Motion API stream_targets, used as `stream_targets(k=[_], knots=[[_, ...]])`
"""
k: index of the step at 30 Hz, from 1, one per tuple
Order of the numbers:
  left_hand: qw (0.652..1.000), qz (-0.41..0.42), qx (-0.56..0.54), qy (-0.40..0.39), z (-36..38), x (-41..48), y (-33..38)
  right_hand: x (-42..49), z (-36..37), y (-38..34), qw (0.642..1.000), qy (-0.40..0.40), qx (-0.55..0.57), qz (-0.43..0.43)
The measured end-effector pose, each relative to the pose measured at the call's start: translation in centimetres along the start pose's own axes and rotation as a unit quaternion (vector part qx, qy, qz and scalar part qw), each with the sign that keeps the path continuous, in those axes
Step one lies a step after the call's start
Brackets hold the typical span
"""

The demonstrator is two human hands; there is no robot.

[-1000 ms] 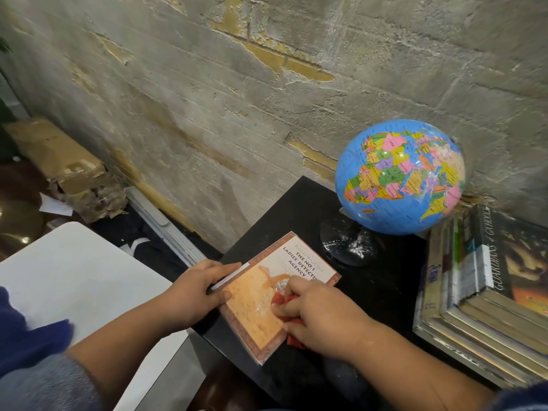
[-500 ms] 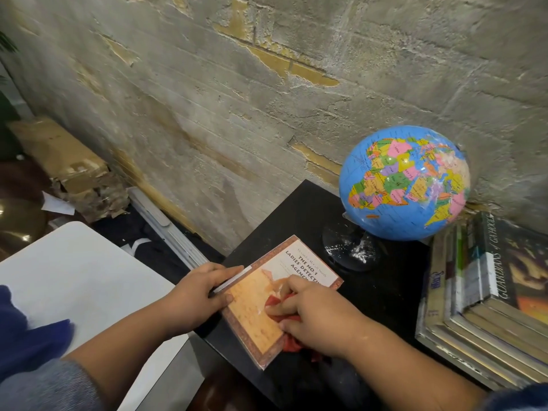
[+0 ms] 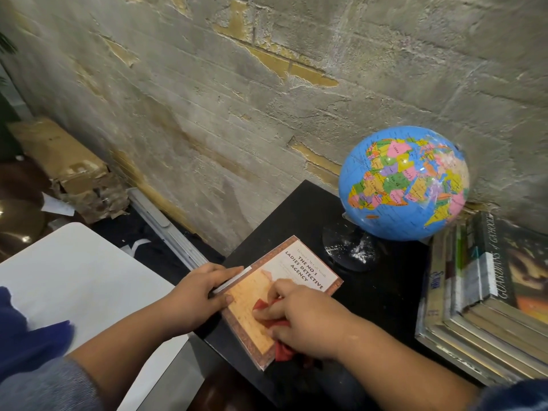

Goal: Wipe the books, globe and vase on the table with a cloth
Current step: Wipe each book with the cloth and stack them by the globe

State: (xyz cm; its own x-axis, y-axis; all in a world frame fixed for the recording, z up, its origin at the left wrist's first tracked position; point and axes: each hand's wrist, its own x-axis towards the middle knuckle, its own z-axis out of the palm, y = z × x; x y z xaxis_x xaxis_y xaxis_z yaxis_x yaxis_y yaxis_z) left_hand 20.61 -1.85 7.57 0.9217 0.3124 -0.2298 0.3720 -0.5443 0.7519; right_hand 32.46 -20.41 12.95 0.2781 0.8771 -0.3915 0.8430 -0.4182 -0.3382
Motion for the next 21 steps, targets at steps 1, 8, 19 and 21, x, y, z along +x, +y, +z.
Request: stream_targets(k=[1,8,19,21], knots=[[1.000,0.002,0.001,0.000,0.0,0.0,0.0,0.3,-0.2,0.1,1.000,0.014,-0.011,0.011],[1.000,0.008,-0.006,-0.005,-0.1,0.1,-0.1,0.3,-0.2,-0.9,0.999,-0.026,0.000,-0.034],[1.000,0.006,0.019,0.002,0.1,0.1,-0.3,-1.5,0.9,1.3,0.993,-0.022,-0.008,-0.119],[1.000,-0.003,0.007,0.004,0.2,0.1,-0.1,-2.0,0.5,4.2,0.998,0.013,0.038,-0.051]])
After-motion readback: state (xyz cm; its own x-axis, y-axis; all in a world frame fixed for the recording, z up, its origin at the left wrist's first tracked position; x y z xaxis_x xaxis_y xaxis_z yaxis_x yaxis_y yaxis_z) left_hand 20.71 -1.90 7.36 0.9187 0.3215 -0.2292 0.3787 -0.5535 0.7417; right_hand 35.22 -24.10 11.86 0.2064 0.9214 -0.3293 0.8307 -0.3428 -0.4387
